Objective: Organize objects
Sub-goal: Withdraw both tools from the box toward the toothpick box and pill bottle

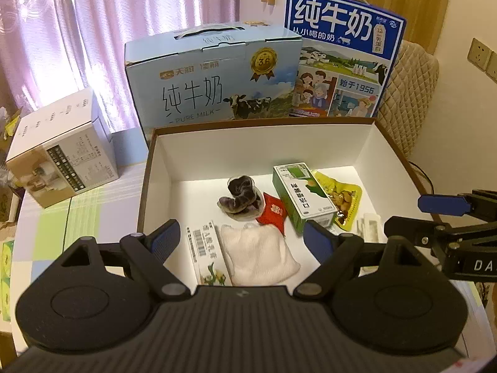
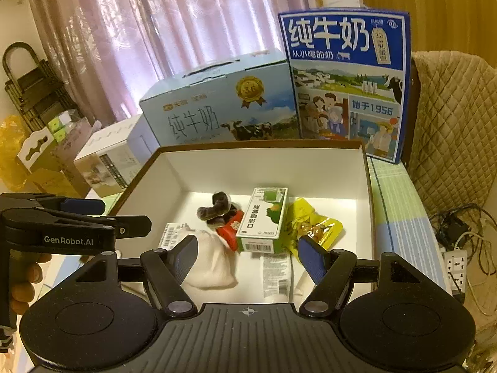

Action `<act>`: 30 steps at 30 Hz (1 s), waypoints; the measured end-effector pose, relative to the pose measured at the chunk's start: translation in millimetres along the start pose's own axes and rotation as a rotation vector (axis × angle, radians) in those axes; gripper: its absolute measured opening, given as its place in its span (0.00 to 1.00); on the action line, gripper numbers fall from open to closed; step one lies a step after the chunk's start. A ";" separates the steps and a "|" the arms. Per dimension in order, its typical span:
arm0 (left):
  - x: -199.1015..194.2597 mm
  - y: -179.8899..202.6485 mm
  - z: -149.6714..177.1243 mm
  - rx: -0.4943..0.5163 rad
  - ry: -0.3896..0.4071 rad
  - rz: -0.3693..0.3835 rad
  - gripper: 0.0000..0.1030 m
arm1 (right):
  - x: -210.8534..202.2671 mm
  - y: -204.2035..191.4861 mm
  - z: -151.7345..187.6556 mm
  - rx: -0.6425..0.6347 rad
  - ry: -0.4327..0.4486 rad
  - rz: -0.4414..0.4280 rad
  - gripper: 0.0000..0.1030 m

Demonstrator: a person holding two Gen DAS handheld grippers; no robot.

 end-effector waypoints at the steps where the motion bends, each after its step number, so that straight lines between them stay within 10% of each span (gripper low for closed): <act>1: -4.6 1.3 2.0 -0.003 0.003 0.000 0.82 | -3.7 -0.9 2.3 0.002 0.002 -0.001 0.66; 30: -106.7 40.1 86.0 -0.065 -0.006 0.005 0.82 | -89.2 -29.0 84.8 -0.007 -0.043 -0.040 0.66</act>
Point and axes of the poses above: each gripper's, at about its wrist camera, not at the fingertips, and x roughly the way its jaws point, y to its right, z to its underside, the point moved 3 cm from there along x, roughly the way its jaws point, and after that the axes turned 13 degrees about x, right-handed, at the moved point
